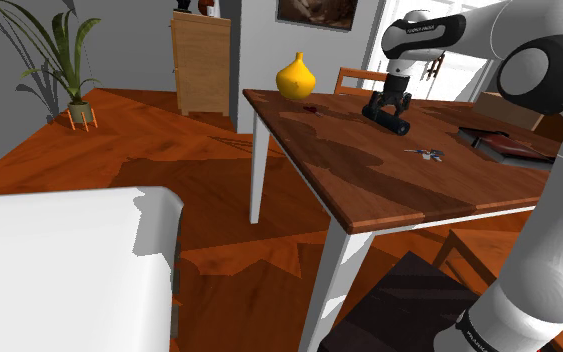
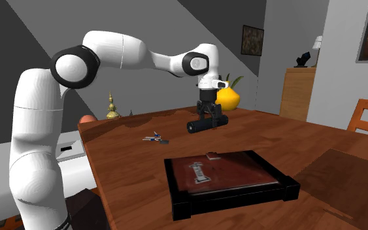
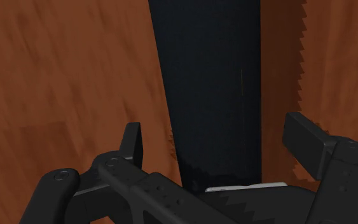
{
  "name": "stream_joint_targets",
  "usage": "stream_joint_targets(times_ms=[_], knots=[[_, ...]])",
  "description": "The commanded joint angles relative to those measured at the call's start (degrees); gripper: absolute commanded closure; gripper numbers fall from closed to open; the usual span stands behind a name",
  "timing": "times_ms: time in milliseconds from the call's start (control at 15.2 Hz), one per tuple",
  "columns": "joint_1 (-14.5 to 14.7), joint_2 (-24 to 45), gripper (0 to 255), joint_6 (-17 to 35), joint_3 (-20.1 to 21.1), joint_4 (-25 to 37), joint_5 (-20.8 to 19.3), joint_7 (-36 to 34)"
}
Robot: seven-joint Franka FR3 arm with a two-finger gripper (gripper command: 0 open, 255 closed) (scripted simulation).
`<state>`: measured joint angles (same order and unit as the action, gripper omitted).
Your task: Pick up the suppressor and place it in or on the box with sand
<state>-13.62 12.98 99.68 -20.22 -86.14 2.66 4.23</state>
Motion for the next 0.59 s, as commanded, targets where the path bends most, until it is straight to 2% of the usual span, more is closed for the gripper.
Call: stream_joint_targets(times_ms=[0, 66, 132, 528], knots=[[0.0, 0.0, 0, 0.0, 0.0, 0.0, 0.0, 0.0], [0.0, 0.0, 0, 0.0, 0.0, 0.0, 0.0, 0.0], [0.0, 0.0, 255, 0.0, 0.0, 0.0, 0.0, 0.0], [0.0, 0.0, 255, 0.0, 0.0, 0.0, 0.0, 0.0]])
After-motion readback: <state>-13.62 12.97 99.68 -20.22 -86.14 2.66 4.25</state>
